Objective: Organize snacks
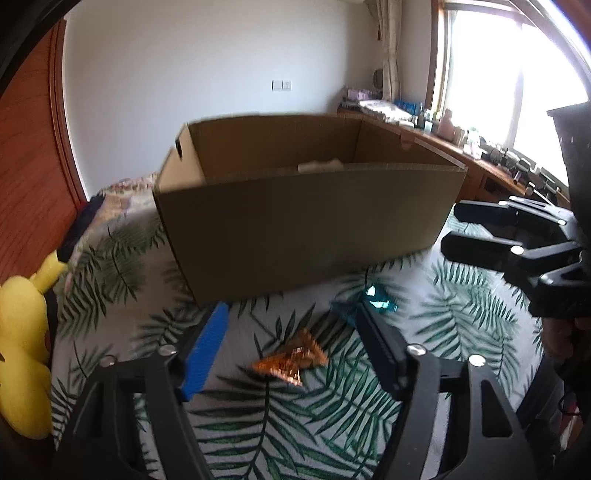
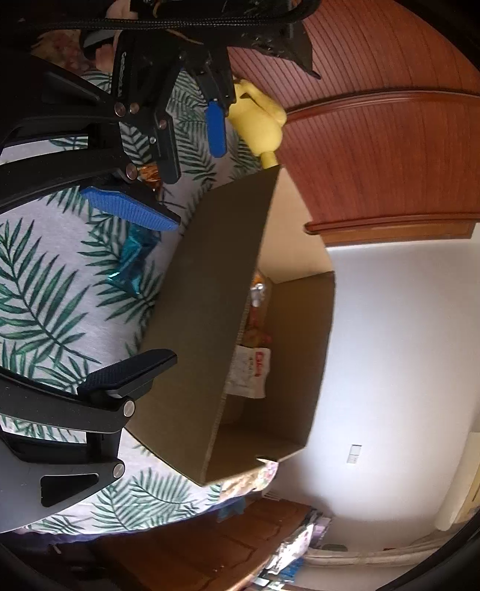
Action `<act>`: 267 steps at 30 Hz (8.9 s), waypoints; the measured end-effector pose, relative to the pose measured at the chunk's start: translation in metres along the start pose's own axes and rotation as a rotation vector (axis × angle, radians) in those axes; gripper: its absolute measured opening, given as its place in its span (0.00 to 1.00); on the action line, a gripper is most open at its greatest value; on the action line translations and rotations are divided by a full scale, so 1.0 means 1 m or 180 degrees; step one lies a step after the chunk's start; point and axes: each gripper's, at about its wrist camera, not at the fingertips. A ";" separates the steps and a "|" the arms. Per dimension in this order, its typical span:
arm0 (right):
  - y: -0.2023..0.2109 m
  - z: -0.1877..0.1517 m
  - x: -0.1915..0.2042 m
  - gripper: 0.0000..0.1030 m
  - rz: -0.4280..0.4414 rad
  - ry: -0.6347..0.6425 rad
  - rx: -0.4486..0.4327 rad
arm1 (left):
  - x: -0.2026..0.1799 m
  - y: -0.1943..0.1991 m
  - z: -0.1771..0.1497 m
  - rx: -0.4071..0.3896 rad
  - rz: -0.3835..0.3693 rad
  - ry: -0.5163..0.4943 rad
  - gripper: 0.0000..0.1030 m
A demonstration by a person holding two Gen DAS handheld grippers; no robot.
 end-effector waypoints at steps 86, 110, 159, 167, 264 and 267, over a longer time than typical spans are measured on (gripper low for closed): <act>-0.103 -0.017 0.015 0.28 0.0272 0.0376 0.0834 | 0.049 -0.033 -0.016 0.0333 -0.0113 0.0453 0.27; -0.043 -0.040 0.000 0.23 0.0138 0.0079 0.0531 | 0.012 -0.018 -0.013 0.0214 -0.0113 0.0175 0.27; -0.043 0.070 -0.052 0.23 -0.0082 0.0012 -0.0236 | 0.001 -0.029 0.124 -0.0555 -0.0229 0.0053 0.27; -0.059 0.064 -0.058 0.25 -0.0022 -0.0048 -0.0154 | 0.004 -0.039 0.121 -0.0492 -0.0168 0.0090 0.32; 0.185 -0.076 0.054 0.99 -0.0841 -0.0592 -0.0682 | -0.084 0.199 -0.068 -0.0890 0.0636 0.0330 0.99; 0.184 -0.080 0.053 0.97 -0.0829 -0.0614 -0.0717 | -0.084 0.194 -0.071 -0.0858 0.0653 0.0345 0.99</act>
Point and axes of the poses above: each gripper's, at about its wrist camera, not at the fingertips, and y roughly against the way its jaws point, x to its left, z to its top, and after that the axes turned 3 degrees about y, right-handed
